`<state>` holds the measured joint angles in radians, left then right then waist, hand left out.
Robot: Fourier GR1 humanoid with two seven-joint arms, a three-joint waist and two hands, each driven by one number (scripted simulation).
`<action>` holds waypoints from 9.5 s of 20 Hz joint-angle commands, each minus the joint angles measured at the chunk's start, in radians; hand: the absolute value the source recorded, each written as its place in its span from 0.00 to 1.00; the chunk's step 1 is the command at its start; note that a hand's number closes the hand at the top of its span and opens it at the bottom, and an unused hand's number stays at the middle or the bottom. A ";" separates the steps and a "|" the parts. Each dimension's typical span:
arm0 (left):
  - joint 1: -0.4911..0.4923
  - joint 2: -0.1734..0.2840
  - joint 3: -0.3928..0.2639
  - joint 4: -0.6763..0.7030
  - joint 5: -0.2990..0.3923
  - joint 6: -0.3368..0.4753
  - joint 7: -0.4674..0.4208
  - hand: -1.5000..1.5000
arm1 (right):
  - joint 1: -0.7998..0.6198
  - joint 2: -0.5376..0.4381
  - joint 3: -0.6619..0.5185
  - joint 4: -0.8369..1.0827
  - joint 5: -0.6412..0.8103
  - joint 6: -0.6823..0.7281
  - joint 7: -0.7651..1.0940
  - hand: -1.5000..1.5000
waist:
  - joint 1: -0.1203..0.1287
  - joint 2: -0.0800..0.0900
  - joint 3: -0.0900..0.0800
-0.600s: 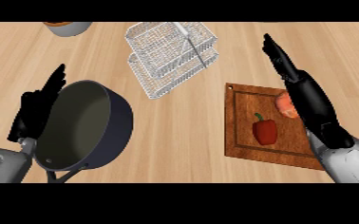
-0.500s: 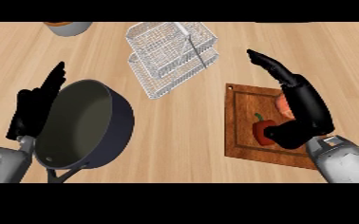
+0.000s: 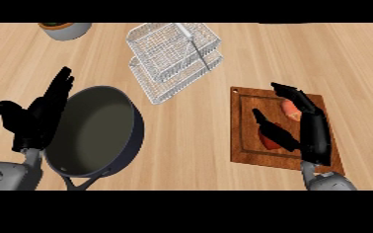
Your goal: Pick the bell pepper from the cutting board and place it in the tiered basket
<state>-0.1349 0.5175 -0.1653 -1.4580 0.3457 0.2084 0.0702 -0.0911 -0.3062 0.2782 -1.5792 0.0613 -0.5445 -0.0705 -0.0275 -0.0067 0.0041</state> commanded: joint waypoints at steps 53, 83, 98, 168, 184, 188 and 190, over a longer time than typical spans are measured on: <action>0.025 -0.141 0.140 -0.051 -0.071 -0.177 0.133 0.50 | -0.052 0.048 0.142 0.086 0.958 0.586 0.980 0.00 | 0.026 0.007 -0.004; 0.103 -0.198 0.173 -0.103 -0.135 -0.185 0.114 0.50 | 0.180 0.243 0.284 -0.353 1.511 0.351 1.258 1.00 | -0.003 -0.006 -0.005; 0.072 -0.227 0.145 -0.060 -0.182 -0.210 0.077 0.50 | -0.332 0.305 0.455 -0.425 1.481 0.595 1.481 1.00 | 0.046 0.011 -0.007; 0.031 -0.231 0.210 -0.069 -0.168 -0.253 0.147 0.50 | -1.172 0.306 -0.180 0.901 1.110 -0.720 1.276 0.00 | 0.038 0.001 -0.005; 0.117 -0.235 0.250 -0.134 -0.176 -0.216 0.159 0.50 | -0.705 0.306 -0.238 0.144 1.401 -0.444 1.322 0.00 | -0.056 -0.029 -0.004; 0.183 -0.263 0.230 -0.112 -0.191 -0.231 0.091 0.50 | -0.522 0.306 -0.195 -0.101 1.410 -0.351 1.315 0.00 | -0.048 -0.020 -0.005; 0.161 -0.256 0.244 -0.138 -0.180 -0.223 0.117 0.50 | -0.448 0.303 -0.169 -0.248 1.400 -0.276 1.301 0.00 | -0.053 -0.022 -0.004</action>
